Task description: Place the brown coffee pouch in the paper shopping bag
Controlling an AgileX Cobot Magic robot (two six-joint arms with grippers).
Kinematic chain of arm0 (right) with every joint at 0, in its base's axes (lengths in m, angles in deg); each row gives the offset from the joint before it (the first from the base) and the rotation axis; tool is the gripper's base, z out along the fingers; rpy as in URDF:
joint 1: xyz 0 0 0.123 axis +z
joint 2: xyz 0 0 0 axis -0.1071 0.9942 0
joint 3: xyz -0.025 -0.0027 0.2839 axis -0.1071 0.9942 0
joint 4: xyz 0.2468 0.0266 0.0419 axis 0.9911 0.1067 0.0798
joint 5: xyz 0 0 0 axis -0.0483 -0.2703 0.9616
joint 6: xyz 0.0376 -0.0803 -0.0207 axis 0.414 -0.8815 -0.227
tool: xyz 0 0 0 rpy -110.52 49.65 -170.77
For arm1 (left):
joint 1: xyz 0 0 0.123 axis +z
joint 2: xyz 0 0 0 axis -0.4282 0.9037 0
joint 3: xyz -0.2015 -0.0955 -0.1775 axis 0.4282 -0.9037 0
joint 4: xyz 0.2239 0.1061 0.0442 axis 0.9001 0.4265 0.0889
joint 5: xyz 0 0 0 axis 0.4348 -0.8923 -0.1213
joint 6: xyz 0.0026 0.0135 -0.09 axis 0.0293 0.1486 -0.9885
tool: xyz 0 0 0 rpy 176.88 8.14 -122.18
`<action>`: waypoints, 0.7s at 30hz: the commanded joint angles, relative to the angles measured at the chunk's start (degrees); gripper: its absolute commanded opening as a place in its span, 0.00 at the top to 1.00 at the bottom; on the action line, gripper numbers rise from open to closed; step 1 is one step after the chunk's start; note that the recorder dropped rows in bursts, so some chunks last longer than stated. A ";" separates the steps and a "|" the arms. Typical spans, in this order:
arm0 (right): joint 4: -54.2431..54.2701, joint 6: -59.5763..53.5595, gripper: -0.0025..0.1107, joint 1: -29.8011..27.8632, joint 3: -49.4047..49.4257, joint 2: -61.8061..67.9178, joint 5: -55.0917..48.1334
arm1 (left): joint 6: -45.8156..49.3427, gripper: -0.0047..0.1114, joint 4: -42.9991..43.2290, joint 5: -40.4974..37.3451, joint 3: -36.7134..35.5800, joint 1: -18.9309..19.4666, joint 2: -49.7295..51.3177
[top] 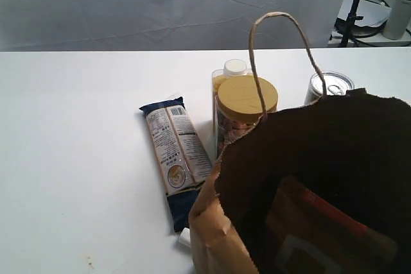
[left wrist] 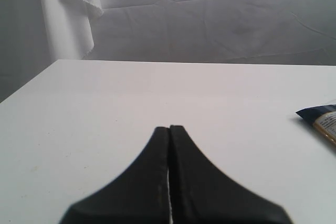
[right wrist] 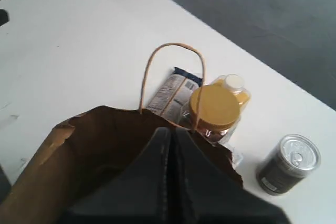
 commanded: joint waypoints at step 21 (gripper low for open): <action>-26.14 41.91 0.98 -8.40 51.83 -32.57 38.13 | -0.15 0.96 0.26 0.26 -0.20 0.19 -0.20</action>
